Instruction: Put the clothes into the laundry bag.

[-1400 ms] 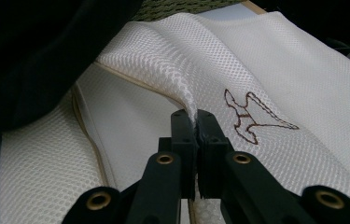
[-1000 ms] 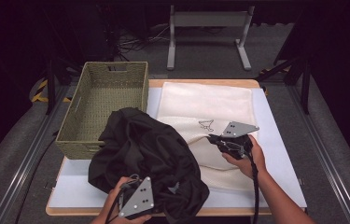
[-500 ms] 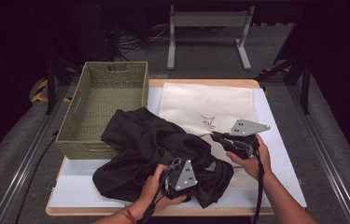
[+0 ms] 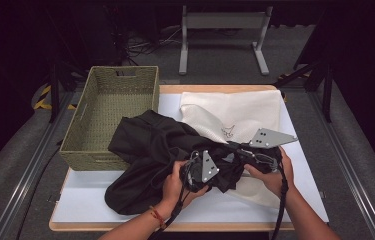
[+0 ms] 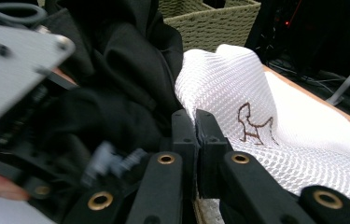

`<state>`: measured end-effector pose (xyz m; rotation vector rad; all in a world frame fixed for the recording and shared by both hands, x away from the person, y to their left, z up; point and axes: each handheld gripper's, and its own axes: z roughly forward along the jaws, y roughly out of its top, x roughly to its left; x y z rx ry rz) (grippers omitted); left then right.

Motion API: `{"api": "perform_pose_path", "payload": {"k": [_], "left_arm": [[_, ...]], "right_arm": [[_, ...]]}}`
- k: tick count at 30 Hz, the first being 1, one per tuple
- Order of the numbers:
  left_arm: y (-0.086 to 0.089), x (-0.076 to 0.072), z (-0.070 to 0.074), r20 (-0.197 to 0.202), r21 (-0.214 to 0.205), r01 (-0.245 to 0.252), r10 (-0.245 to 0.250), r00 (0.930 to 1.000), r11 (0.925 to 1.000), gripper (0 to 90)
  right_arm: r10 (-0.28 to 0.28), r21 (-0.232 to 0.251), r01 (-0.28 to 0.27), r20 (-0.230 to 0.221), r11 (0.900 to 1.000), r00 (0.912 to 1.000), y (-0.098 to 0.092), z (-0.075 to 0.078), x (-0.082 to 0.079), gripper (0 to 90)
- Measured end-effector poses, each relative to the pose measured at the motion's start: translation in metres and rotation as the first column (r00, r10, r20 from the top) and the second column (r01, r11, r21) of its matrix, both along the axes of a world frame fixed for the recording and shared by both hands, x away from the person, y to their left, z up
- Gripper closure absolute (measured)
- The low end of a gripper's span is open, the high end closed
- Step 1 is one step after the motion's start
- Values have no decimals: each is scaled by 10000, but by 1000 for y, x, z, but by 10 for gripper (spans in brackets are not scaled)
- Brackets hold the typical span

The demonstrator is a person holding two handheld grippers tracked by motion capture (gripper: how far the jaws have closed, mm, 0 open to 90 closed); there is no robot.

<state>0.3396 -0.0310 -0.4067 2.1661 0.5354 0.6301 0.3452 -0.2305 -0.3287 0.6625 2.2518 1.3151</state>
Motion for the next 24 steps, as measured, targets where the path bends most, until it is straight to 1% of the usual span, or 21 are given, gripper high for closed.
{"api": "perform_pose_path", "payload": {"k": [1, 2, 3, 4, 5, 6, 7, 8, 10, 11, 12, 13, 14, 15, 16, 18, 19, 20, 21, 22, 24], "left_arm": [[-2, 2, -1, 2, 18, -90, 90, 10000, 10000, 679], [-6, 5, -3, 118, 32, -345, 345, 9993, 9994, 678], [-6, 5, -3, 118, 32, -345, 345, 9993, 9994, 675], [-8, 9, -5, 163, -9, -564, 564, 9983, 9984, 672], [-12, 16, -7, 65, -225, -921, 922, 9957, 9955, 670], [-14, 20, -8, 63, -258, -1087, 1089, 9940, 9937, 667], [-16, 24, -9, -30, -398, -1286, 1286, 9917, 9909, 661], [-16, 28, -10, -117, -636, -1388, 1383, 9903, 9883, 651], [-18, 30, -11, -175, -753, -1438, 1429, 9896, 9867, 617], [-18, 30, -11, -175, -753, -1438, 1429, 9896, 9867, 574], [-16, 30, -12, -316, -1135, -1122, 1092, 9935, 9872, 574], [-15, 27, -12, -386, -1189, -928, 887, 9953, 9886, 521], [-13, 25, -11, -493, -1253, -593, 534, 9974, 9903, 459], [-10, 22, -10, -552, -1436, -215, 137, 9984, 9894, 375], [-8, 18, -8, -573, -1510, 42, -130, 9983, 9885, 327], [-2, 9, -3, -570, -1781, 630, -742, 9956, 9820, 235], [2, 4, 1, -513, -1817, 799, -906, 9946, 9801, 215], [7, -2, 5, -555, -1965, 1001, -1130, 9920, 9754, 209], [13, -7, 10, -613, -2146, 1270, -1432, 9878, 9684, 189], [19, -13, 14, -598, -2237, 1465, -1636, 9847, 9636, 168], [34, -26, 21, -535, -2373, 1822, -2001, 9783, 9542, 162]], "right_arm": [[-18, 0, 18, 34, 10000, 10000, 0, 1, -1, 883], [6, -7, -6, 52, 10000, 10000, 1, 2, -1, 883], [6, -7, -6, 52, 10000, 10000, 1, 2, -1, 883], [60, -21, -60, 60, 10000, 10000, 4, 2, -3, 883], [55, -78, -55, 50, 10000, 10000, 5, 2, -3, 883], [84, -126, -84, 47, 9999, 10000, 7, 2, -3, 883], [104, -145, -104, 13, 9998, 9999, 8, 0, -3, 883], [113, -221, -114, -44, 9997, 9999, 9, -1, -3, 883], [28, -496, -31, -68, 9988, 10000, 11, -5, -2, 882], [28, -496, -31, -68, 9988, 10000, 11, -5, -2, 882], [-8, -540, 0, -157, 9985, 9999, 11, -7, -1, 883], [-2, -457, -10, -268, 9990, 9996, 9, -9, 1, 883], [7, -471, -25, -364, 9989, 9993, 6, -11, 3, 883], [-41, -524, 21, -385, 9986, 9993, 5, -12, 3, 882], [-69, -521, 48, -402, 9986, 9992, 3, -13, 3, 883], [-129, -571, 105, -422, 9983, 9990, 0, -14, 4, 883], [-163, -585, 137, -429, 9982, 9989, -1, -15, 4, 883], [-187, -597, 160, -449, 9981, 9988, -2, -15, 4, 883], [-213, -616, 183, -483, 9979, 9986, -3, -16, 5, 883], [-212, -633, 179, -513, 9978, 9985, -4, -17, 5, 883], [-203, -647, 168, -539, 9978, 9983, -5, -18, 5, 882]]}}
